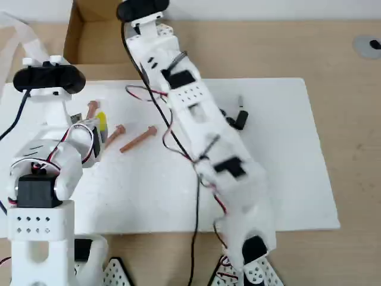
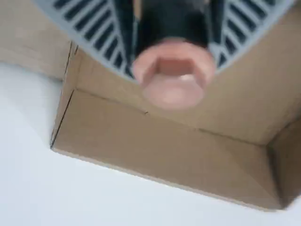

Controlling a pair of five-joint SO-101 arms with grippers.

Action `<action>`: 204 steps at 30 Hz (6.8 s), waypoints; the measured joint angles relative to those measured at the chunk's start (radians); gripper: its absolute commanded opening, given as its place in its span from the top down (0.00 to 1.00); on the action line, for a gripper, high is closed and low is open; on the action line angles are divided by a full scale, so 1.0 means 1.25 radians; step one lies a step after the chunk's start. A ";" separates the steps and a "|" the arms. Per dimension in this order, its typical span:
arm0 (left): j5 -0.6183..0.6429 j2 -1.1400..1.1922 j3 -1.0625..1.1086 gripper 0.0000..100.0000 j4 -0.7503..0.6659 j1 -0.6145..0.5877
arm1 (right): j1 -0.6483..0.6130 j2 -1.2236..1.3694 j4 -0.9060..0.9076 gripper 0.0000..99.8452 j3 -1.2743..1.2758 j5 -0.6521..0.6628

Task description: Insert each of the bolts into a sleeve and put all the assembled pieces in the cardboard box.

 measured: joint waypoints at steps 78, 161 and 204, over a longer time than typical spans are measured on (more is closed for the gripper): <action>-0.255 1.560 -1.243 0.99 0.342 -0.099 | 0.114 0.433 0.581 0.76 -0.832 -0.060; -0.188 0.087 0.032 0.99 0.065 -0.016 | 0.191 0.033 0.986 0.76 -0.061 -0.684; -0.082 -0.023 -0.032 0.99 0.060 -0.016 | 0.126 0.033 1.243 0.99 -0.443 -0.426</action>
